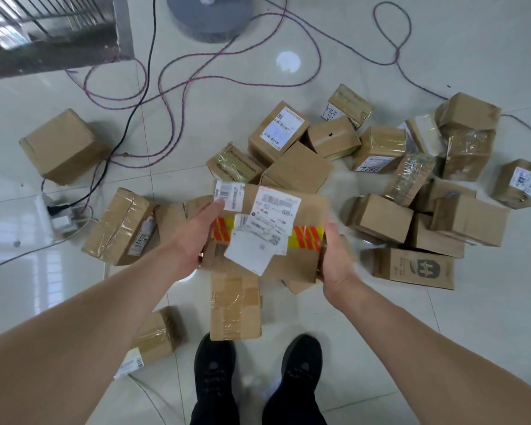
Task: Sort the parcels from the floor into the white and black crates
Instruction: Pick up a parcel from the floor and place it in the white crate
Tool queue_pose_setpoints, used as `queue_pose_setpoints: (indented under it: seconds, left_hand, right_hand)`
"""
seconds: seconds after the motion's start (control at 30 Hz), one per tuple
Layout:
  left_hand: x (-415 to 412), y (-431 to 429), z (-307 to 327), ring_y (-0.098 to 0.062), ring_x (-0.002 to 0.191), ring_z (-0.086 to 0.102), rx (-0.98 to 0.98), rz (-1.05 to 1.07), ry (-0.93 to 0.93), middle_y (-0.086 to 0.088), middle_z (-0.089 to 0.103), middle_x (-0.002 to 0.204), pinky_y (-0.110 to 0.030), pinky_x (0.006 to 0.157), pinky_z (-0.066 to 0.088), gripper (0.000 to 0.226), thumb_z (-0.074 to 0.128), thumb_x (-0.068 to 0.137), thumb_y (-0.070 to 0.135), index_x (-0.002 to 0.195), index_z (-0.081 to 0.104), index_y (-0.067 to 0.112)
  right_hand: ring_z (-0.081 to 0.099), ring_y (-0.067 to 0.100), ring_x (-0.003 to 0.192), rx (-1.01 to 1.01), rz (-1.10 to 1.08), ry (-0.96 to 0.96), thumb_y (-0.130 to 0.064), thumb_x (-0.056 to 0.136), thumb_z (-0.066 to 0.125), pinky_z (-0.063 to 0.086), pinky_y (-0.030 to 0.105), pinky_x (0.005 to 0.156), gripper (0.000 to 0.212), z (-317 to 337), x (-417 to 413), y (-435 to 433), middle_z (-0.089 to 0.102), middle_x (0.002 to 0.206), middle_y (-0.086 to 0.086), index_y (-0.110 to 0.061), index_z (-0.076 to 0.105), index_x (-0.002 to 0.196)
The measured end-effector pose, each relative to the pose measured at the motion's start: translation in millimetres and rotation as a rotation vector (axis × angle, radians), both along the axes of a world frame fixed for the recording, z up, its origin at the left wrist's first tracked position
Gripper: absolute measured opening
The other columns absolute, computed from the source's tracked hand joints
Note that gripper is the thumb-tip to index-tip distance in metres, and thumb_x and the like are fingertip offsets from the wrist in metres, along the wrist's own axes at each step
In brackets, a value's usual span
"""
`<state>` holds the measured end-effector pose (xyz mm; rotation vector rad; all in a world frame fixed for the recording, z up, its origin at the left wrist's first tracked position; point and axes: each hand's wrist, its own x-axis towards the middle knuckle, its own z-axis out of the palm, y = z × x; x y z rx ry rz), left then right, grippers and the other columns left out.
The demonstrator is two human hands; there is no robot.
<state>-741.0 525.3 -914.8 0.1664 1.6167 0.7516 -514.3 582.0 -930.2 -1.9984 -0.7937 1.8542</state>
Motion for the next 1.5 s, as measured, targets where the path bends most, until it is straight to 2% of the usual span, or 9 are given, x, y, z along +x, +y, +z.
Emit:
queue_pose_setpoints:
  seconds: [0.1, 0.23, 0.4, 0.83, 0.9, 1.23, 1.27, 1.37, 1.5]
  left_hand:
    - [4, 1, -6, -0.031, 0.123, 0.061, -0.015, -0.045, 0.039, 0.006, 0.072, 0.121, -0.064, 0.105, 0.04, 0.076, 0.059, 0.062, 0.089, 0.128, 0.057, 0.051]
    - [7, 10, 14, -0.029, 0.125, 0.058, -0.021, -0.079, 0.143, 0.009, 0.064, 0.131, -0.06, 0.107, 0.04, 0.094, 0.049, 0.05, 0.103, 0.131, 0.048, 0.057]
    - [14, 29, 88, -0.027, 0.123, 0.06, 0.026, -0.179, 0.126, 0.008, 0.067, 0.128, -0.056, 0.109, 0.042, 0.087, 0.05, 0.053, 0.103, 0.127, 0.053, 0.057]
    - [102, 100, 345, -0.023, 0.116, 0.063, 0.374, -0.621, 0.227, 0.009, 0.068, 0.122, -0.054, 0.101, 0.049, 0.084, 0.034, 0.064, 0.1, 0.127, 0.056, 0.048]
    - [129, 102, 378, -0.021, 0.119, 0.061, 0.422, -0.697, 0.217, 0.012, 0.067, 0.125, -0.054, 0.101, 0.048, 0.086, 0.033, 0.063, 0.103, 0.129, 0.055, 0.052]
    - [344, 58, 521, -0.022, 0.102, 0.069, 0.629, -1.092, 0.102, 0.009, 0.073, 0.115, -0.056, 0.089, 0.054, 0.084, 0.031, 0.067, 0.1, 0.125, 0.061, 0.048]
    - [366, 48, 530, -0.019, 0.1, 0.068, 0.652, -1.12, 0.097, 0.009, 0.074, 0.114, -0.042, 0.08, 0.046, 0.087, 0.031, 0.064, 0.102, 0.125, 0.061, 0.048]
    - [433, 12, 553, -0.024, 0.1, 0.07, 0.668, -1.195, 0.004, 0.005, 0.075, 0.114, -0.069, 0.098, 0.047, 0.087, 0.037, 0.062, 0.103, 0.124, 0.062, 0.048]
    - [516, -53, 589, -0.016, 0.073, 0.066, 0.74, -1.273, -0.007, 0.003, 0.075, 0.105, -0.036, 0.067, 0.054, 0.066, 0.035, 0.083, 0.087, 0.121, 0.064, 0.041]
  right_hand:
    - [0.064, 0.023, 0.119, -0.004, 0.034, -0.007, -0.09, 0.067, 0.047, 0.045, 0.052, 0.111, 0.08, 3, -7, 4, 0.073, 0.118, -0.003, -0.037, 0.069, 0.122]
    - [0.058, 0.022, 0.12, 0.057, 0.1, -0.07, -0.09, 0.07, 0.041, 0.04, 0.048, 0.111, 0.082, 33, -10, 10, 0.065, 0.123, -0.004, -0.037, 0.06, 0.13]
    - [0.056, 0.015, 0.1, 0.129, 0.015, -0.125, -0.067, 0.099, 0.041, 0.035, 0.037, 0.089, 0.053, 99, 9, 18, 0.063, 0.111, -0.001, -0.023, 0.059, 0.122]
    - [0.061, 0.021, 0.109, 0.371, -0.347, -0.275, -0.08, 0.085, 0.038, 0.046, 0.045, 0.098, 0.06, 370, 105, 9, 0.067, 0.111, -0.008, -0.033, 0.06, 0.113]
    - [0.066, 0.02, 0.104, 0.394, -0.435, -0.29, -0.085, 0.074, 0.038, 0.05, 0.048, 0.099, 0.067, 408, 130, -5, 0.071, 0.106, -0.006, -0.033, 0.063, 0.107]
    - [0.053, 0.004, 0.083, 0.495, -0.797, -0.497, -0.066, 0.1, 0.037, 0.037, 0.032, 0.067, 0.056, 549, 313, -130, 0.059, 0.095, -0.008, -0.016, 0.06, 0.113]
    - [0.052, 0.004, 0.082, 0.502, -0.818, -0.514, -0.066, 0.1, 0.037, 0.036, 0.033, 0.068, 0.056, 561, 330, -148, 0.058, 0.094, -0.008, -0.016, 0.059, 0.112]
    - [0.06, 0.012, 0.09, 0.514, -0.904, -0.553, -0.084, 0.081, 0.031, 0.039, 0.037, 0.075, 0.08, 592, 372, -204, 0.066, 0.099, -0.003, -0.018, 0.065, 0.111]
    - [0.065, 0.017, 0.092, 0.528, -1.027, -0.617, -0.089, 0.073, 0.025, 0.045, 0.037, 0.076, 0.09, 623, 424, -286, 0.071, 0.099, -0.001, -0.02, 0.07, 0.108]
